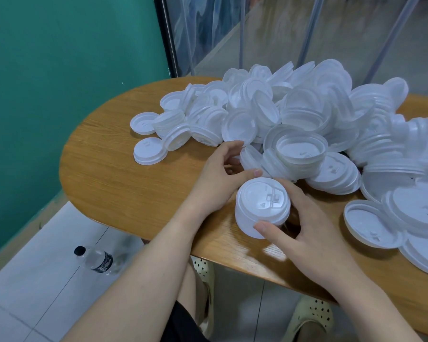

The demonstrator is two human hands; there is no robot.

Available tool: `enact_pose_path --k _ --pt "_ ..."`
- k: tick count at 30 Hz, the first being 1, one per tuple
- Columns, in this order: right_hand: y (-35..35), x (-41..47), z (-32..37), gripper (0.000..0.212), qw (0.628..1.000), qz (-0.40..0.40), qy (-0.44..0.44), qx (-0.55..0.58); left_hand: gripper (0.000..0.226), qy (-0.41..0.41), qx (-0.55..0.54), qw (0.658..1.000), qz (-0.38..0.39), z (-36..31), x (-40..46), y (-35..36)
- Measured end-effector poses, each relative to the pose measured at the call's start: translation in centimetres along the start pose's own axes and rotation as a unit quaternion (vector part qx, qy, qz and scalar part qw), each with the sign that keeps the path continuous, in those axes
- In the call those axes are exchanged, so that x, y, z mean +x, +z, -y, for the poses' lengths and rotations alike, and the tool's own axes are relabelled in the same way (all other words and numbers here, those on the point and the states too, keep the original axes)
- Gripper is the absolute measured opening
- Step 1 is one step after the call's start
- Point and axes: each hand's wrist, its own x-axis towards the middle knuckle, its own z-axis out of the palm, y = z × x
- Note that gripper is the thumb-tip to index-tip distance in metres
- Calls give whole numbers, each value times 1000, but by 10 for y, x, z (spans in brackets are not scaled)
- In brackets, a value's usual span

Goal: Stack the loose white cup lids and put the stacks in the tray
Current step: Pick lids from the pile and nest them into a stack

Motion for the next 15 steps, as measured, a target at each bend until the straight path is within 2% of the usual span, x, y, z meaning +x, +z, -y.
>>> enact_pose_path --k 5,11,15 --pt "1 0 -1 73 1000 0 12 -3 74 6 -63 996 -59 2 -4 -10" --pt "0 -1 0 72 1000 4 17 -7 53 4 -133 986 -100 -2 -22 -26" --pt "0 -1 1 69 1000 1 20 -6 52 12 -107 986 -129 4 -25 -38"
